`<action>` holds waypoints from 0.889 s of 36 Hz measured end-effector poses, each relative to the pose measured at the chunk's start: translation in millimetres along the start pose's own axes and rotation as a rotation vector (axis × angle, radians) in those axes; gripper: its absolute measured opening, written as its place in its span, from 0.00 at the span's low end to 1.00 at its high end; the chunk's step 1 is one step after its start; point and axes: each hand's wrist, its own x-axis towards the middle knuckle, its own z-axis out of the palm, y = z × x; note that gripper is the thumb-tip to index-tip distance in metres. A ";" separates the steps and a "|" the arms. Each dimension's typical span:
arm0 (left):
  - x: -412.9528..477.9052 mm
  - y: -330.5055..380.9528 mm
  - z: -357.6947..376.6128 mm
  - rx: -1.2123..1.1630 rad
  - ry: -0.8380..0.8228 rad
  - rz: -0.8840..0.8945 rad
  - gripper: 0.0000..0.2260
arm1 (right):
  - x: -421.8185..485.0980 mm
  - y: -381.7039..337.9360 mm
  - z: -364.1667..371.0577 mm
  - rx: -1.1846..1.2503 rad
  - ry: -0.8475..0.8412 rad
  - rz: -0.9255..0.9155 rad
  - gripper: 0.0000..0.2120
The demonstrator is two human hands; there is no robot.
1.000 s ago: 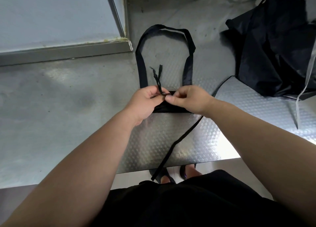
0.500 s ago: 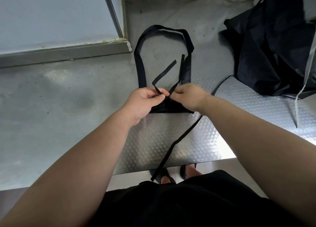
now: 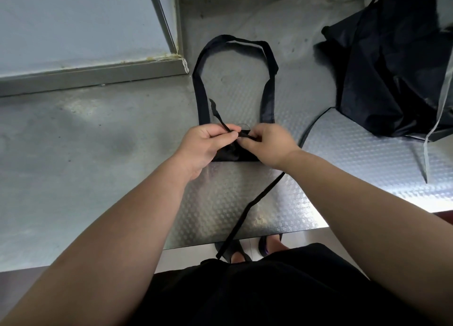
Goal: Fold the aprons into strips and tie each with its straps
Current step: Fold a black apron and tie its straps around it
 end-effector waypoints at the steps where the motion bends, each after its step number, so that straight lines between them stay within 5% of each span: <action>1: -0.5 0.7 0.1 -0.001 -0.001 0.005 0.08 | 1.0 -1.6 1.0 -0.035 0.003 -0.002 0.17; 6: -1.9 2.4 0.0 -0.006 -0.013 0.004 0.08 | 5.7 -7.3 -0.4 -0.053 -0.022 0.022 0.19; 18: -2.9 -0.6 0.4 -0.001 -0.029 0.016 0.08 | -0.5 -8.6 -23.9 0.709 -0.292 0.172 0.05; 25: -5.1 -4.5 2.5 0.028 0.096 0.041 0.10 | -3.3 12.2 -7.5 1.067 0.128 0.199 0.14; 32: -8.4 -22.4 18.5 0.233 0.384 0.273 0.11 | -10.8 18.6 8.6 0.495 0.260 0.040 0.17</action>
